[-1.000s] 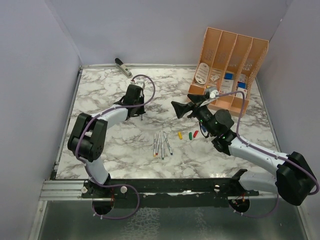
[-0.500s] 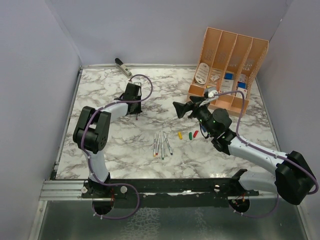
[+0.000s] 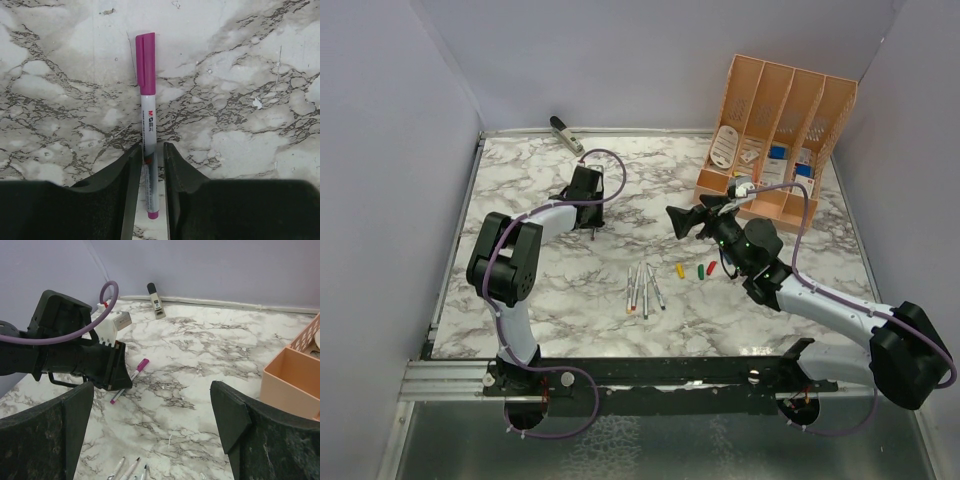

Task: Insert the pens into the pen caps

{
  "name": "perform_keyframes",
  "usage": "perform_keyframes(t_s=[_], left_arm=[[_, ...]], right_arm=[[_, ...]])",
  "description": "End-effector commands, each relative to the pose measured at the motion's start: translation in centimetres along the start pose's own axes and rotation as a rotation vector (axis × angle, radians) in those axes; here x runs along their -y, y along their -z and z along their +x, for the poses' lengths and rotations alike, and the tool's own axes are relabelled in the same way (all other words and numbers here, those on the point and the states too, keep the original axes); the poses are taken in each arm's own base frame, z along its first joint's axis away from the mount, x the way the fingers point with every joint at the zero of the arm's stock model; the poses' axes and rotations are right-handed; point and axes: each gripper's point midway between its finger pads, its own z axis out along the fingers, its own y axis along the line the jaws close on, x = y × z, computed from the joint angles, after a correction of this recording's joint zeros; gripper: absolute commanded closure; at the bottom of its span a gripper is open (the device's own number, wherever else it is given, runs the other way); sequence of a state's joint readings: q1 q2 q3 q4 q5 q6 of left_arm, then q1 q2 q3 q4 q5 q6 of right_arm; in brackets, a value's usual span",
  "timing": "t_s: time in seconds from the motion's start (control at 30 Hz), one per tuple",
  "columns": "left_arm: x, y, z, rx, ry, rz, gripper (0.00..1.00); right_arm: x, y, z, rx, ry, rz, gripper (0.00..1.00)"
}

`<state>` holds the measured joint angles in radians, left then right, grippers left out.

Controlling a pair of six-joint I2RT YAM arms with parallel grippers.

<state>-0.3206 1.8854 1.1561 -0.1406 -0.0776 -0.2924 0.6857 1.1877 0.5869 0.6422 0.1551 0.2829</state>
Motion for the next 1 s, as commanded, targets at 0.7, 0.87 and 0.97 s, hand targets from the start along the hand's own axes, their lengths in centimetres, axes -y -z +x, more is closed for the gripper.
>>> perform_keyframes(t_s=[0.7,0.87,0.97], left_arm=[[3.6,9.1,0.7,0.127,0.018,0.187,0.73],[6.5,11.4,5.7,0.052,-0.064,0.226,0.74],[8.2,12.6,7.5,0.014,-0.083,0.259,0.73]], right_arm=[[7.8,2.0,7.9,-0.318,0.039,0.426,0.24],[7.9,3.9,11.1,-0.438,0.044,0.411,0.39],[7.8,4.7,12.3,-0.500,0.045,0.401,0.39]])
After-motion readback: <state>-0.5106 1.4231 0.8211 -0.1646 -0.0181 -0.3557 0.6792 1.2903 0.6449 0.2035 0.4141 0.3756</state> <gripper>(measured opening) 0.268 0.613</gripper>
